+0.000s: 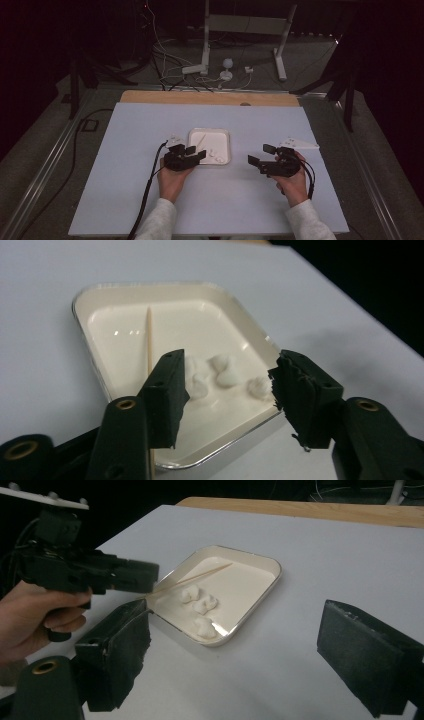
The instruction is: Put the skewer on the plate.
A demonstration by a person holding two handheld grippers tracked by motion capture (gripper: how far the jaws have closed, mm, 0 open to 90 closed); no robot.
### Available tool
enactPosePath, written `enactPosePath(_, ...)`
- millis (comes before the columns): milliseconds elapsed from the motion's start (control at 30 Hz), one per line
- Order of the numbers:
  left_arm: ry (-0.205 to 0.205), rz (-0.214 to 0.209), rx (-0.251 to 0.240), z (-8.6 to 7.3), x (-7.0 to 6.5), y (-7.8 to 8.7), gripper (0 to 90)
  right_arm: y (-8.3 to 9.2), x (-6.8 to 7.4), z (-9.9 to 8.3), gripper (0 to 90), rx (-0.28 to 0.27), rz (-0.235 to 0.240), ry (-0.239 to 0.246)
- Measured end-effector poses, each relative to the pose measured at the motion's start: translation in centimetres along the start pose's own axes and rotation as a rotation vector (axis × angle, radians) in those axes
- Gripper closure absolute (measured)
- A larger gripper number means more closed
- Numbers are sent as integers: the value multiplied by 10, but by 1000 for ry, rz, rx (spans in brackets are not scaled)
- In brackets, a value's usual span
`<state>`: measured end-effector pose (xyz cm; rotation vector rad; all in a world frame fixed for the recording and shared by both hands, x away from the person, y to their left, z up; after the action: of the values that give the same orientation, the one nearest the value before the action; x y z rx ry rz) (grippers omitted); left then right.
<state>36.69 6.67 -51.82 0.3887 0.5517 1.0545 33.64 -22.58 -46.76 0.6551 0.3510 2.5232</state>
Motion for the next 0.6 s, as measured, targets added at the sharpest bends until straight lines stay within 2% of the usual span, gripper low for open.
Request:
enactPosePath(67,4,-19,-22,4,1,5,437,1,0,0,134,-1,0,0)
enactPosePath(233,14,-37,-61,14,5,21,297,3,-1,-2,133,-2,-3,6)
enactPosePath(300,14,-14,-82,18,9,29,272,5,-1,-3,133,-4,-9,7)
enactPosePath(433,30,5,-126,23,20,47,208,9,-3,-6,133,-1,-18,17)
enactPosePath(600,3,30,-161,25,29,67,155,16,-4,-11,133,-6,-25,19)
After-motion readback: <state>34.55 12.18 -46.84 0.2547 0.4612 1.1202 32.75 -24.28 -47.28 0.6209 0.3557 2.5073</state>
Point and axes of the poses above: each handheld gripper's, and its own axes: y roughly backward along the jaws, z roughly out of its top, x roughly to its left, the point moved 4 cm from there along -y, roughly forward along the jaws, and after that the axes turned 15 degrees about z, right-handed, at the moved point
